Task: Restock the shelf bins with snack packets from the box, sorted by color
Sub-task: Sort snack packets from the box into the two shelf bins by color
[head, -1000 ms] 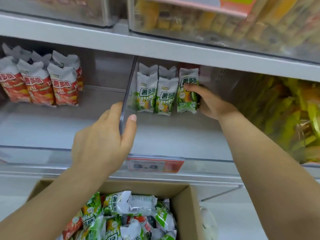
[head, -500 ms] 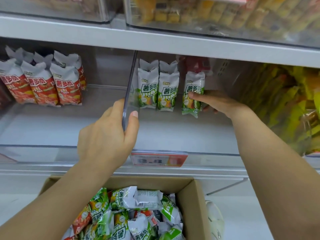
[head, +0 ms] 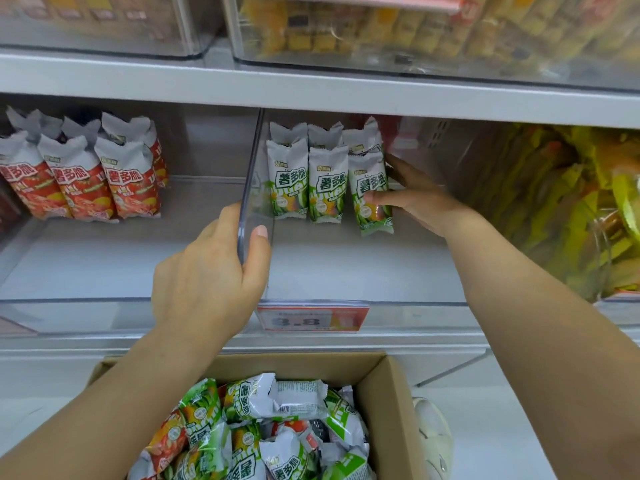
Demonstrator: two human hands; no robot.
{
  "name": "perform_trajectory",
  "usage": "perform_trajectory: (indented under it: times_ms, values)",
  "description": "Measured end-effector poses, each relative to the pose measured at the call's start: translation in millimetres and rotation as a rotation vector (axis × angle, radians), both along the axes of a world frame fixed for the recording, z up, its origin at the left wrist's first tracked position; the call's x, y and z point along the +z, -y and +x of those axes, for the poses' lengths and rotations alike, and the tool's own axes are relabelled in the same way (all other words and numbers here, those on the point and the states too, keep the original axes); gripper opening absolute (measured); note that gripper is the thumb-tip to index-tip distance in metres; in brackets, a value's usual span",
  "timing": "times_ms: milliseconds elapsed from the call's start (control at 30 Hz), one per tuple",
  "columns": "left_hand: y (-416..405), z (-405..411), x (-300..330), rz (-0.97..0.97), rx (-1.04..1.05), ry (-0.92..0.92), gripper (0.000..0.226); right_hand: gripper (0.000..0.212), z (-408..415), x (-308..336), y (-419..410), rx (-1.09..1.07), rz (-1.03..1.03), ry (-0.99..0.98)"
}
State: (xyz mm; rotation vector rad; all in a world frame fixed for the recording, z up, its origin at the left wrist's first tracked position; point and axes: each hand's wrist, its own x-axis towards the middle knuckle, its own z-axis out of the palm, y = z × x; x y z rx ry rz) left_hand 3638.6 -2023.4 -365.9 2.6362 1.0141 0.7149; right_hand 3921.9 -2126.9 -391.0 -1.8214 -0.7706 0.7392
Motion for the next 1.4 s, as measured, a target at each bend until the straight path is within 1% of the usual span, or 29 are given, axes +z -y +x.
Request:
perform_trajectory:
  times_ms: [167,267,400,433,467,600,667,767,933,1033,1133,1200,1300,1400]
  values:
    - [0.6,-0.1,0.5,-0.004,0.001,0.004,0.034,0.056,-1.3,4.3,-0.9,-0.007,-0.043,0.027]
    - [1.2,-0.1,1.5,-0.021,-0.001,0.004,0.023,0.045,-4.2,7.2,1.6,-0.02,-0.087,0.085]
    - [2.5,0.0,2.7,-0.034,0.003,0.002,0.019,0.026,-5.2,5.7,0.0,-0.03,-0.202,0.256]
    - [2.7,0.1,2.5,-0.033,0.005,0.001,0.018,0.024,-5.4,5.5,-0.8,-0.031,-0.226,0.297]
    - [2.8,0.0,2.3,-0.033,0.007,0.001,0.018,0.026,-4.7,4.4,-1.7,-0.039,-0.235,0.318]
    - [2.5,0.4,1.8,-0.033,0.011,-0.004,0.019,0.048,-0.9,1.0,-2.9,-0.076,-0.191,0.311]
    - [2.5,0.7,1.5,-0.037,0.012,-0.005,0.021,0.052,-0.2,-0.7,-2.9,-0.065,-0.158,0.282]
    - [2.1,0.5,1.5,-0.031,0.012,-0.006,0.021,0.05,-1.8,-0.5,-3.5,-0.076,-0.075,0.229]
    - [1.1,0.2,0.0,-0.014,0.0,0.007,0.021,0.054,-4.4,0.5,-4.2,-0.118,0.005,0.224]
    - [0.3,-0.1,-0.7,-0.003,-0.006,0.004,0.024,0.065,-7.2,3.1,-6.7,-0.149,0.064,0.164]
    - [0.1,-0.3,-0.6,0.012,-0.005,-0.001,0.028,0.076,-12.0,5.7,-10.3,-0.092,0.073,0.054]
    - [0.1,0.2,-0.8,0.015,0.0,0.002,0.026,0.073,-13.2,6.5,-9.5,-0.017,0.032,0.034]
    - [-0.6,0.8,-2.6,0.002,0.006,-0.001,0.021,0.061,-12.6,8.3,-5.2,0.022,0.017,0.015]
    - [-1.0,0.5,-3.0,0.024,0.003,-0.005,0.027,0.05,-9.0,7.3,-4.0,0.021,0.009,-0.002]
